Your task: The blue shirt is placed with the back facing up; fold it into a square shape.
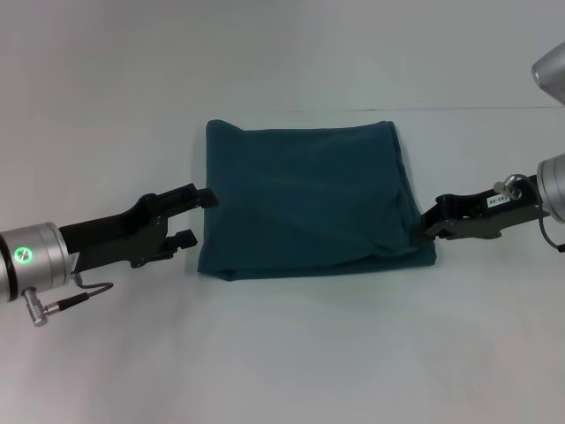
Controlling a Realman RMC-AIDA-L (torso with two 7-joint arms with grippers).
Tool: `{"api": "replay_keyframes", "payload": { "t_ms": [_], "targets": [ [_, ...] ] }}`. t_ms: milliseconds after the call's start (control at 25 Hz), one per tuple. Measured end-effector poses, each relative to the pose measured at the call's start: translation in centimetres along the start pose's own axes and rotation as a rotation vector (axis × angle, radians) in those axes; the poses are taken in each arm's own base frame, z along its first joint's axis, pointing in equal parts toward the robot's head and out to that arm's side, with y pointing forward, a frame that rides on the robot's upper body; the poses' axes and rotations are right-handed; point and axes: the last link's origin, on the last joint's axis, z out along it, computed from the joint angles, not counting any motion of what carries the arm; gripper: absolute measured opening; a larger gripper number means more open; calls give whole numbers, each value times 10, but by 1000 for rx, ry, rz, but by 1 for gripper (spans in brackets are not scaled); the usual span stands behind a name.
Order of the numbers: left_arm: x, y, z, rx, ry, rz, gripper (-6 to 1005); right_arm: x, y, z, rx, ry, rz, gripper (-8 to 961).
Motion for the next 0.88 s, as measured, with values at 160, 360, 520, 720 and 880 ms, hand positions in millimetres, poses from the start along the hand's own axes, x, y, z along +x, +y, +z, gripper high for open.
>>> {"api": "replay_keyframes", "payload": {
  "t_ms": [160,360,520,720,880],
  "targets": [
    [0,0,0,0,0,0,903,0,0,0,-2,2,-2,80],
    [0,1,1,-2,-1,1,903,0,0,0,-4,-7,11,245],
    [0,1,1,-1,0,2,903,0,1,3,-7,-13,13,299],
    [0,1,1,0,1,2,903,-2,5,8,-4,-17,7,310],
    [1,1,1,0,1,2,903,-1,7,10,-5,-15,5,307]
  ]
}}
